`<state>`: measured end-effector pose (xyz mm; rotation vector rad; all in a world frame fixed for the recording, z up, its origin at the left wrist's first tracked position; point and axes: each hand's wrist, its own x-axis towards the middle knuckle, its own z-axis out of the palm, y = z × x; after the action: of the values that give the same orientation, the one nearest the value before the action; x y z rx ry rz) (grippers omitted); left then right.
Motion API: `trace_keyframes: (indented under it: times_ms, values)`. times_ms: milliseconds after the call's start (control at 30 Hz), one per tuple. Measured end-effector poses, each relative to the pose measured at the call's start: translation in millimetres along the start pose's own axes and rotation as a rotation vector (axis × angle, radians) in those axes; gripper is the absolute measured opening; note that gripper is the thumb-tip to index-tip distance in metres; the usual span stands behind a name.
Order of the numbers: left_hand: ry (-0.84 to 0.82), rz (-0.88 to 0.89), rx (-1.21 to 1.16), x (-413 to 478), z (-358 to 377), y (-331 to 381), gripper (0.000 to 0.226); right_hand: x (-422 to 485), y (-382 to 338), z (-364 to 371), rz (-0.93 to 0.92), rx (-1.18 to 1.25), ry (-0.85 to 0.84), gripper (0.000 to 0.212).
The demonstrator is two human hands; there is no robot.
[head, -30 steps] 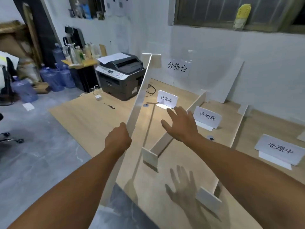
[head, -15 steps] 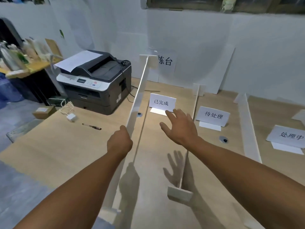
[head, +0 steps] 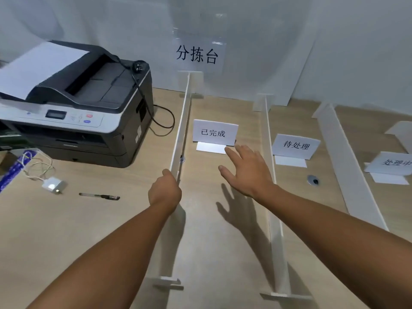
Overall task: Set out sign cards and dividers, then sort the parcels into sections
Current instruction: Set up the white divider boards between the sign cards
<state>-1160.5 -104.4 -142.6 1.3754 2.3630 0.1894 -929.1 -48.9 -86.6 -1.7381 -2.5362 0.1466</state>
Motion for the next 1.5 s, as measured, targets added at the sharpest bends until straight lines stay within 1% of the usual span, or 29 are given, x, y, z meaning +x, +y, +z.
trace_keyframes:
  times_ms: [100,267,333,467,567,767,800,833,900,967,1000,1100,1167,1233,1300,1400,1500]
  values:
    - [-0.039,0.022,-0.004,27,13,-10,0.032,6,-13,14,0.089,0.021,-0.032,0.072]
    - [-0.109,0.048,-0.033,49,36,-26,0.027,10,-36,28,0.153,-0.017,-0.080,0.076]
    - [-0.125,0.042,-0.045,50,43,-32,0.028,11,-44,30,0.185,-0.012,-0.084,0.075]
    - [-0.142,0.027,-0.042,55,40,-40,0.034,10,-53,25,0.226,-0.004,-0.076,0.073]
    - [-0.146,0.026,-0.016,61,31,-48,0.034,6,-54,19,0.257,0.010,-0.056,0.073]
    - [-0.125,0.043,-0.007,55,28,-50,0.036,-14,-39,6,0.291,0.009,-0.048,0.073]
    - [-0.111,0.035,-0.002,51,26,-48,0.039,-21,-34,2,0.297,0.008,-0.038,0.072]
    - [-0.083,0.034,0.022,47,22,-45,0.047,-28,-27,-3,0.309,0.005,-0.026,0.072]
    - [0.018,0.103,0.113,40,9,-28,0.068,-46,-9,-16,0.339,0.003,0.008,0.073]
    - [0.133,0.272,0.160,28,-7,9,0.075,-71,15,-32,0.379,0.016,0.060,0.072]
    - [0.158,0.371,0.161,19,-13,36,0.075,-87,31,-42,0.404,0.013,0.088,0.072]
    - [0.150,0.643,0.135,-35,-21,135,0.081,-152,91,-73,0.495,-0.021,0.133,0.074]
    - [0.106,0.826,0.069,-90,-17,207,0.087,-210,140,-95,0.573,-0.049,0.158,0.076]
    - [0.003,0.995,-0.072,-157,-7,273,0.093,-279,192,-118,0.675,-0.079,0.185,0.081]
    - [-0.104,1.117,-0.168,-225,9,333,0.094,-353,244,-141,0.775,-0.122,0.213,0.087]
    - [-0.157,1.268,-0.146,-318,36,410,0.104,-465,313,-171,0.902,-0.169,0.254,0.088]
    - [-0.196,1.371,-0.143,-402,70,475,0.102,-570,368,-192,1.035,-0.186,0.280,0.088]
